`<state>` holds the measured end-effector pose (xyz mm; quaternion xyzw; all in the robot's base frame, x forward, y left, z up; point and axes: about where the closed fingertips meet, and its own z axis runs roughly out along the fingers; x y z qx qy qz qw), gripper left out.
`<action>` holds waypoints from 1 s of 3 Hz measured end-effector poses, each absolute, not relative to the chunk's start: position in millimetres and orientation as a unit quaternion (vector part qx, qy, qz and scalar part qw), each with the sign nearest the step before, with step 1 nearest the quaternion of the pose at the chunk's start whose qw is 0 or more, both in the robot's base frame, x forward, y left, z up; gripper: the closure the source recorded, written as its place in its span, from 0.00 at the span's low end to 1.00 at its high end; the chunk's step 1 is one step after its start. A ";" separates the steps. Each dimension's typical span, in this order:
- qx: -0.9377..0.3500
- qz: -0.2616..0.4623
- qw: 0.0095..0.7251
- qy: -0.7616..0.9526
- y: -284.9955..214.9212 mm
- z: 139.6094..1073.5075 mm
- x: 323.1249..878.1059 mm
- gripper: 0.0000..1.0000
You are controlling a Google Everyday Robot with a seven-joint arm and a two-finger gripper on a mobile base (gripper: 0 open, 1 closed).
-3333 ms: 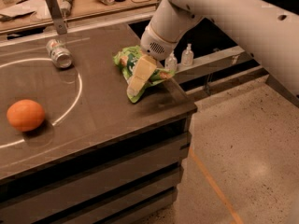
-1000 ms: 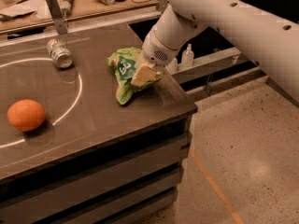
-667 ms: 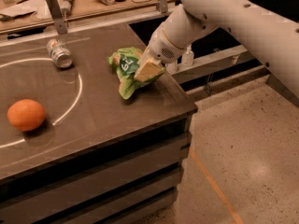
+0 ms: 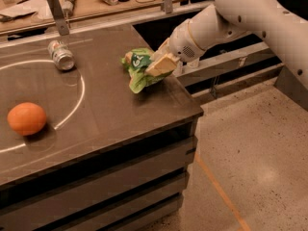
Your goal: Move green rice chip bag near 7up can
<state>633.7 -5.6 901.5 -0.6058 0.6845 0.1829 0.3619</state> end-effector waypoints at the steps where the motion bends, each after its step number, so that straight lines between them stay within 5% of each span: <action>1: -0.601 0.193 0.384 0.674 -7.3 909.2 638.2 1.00; 3: -0.607 0.215 0.447 0.621 13.0 940.8 652.8 1.00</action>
Offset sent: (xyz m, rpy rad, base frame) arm 0.0181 0.0101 0.0464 0.1593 -0.1524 0.0617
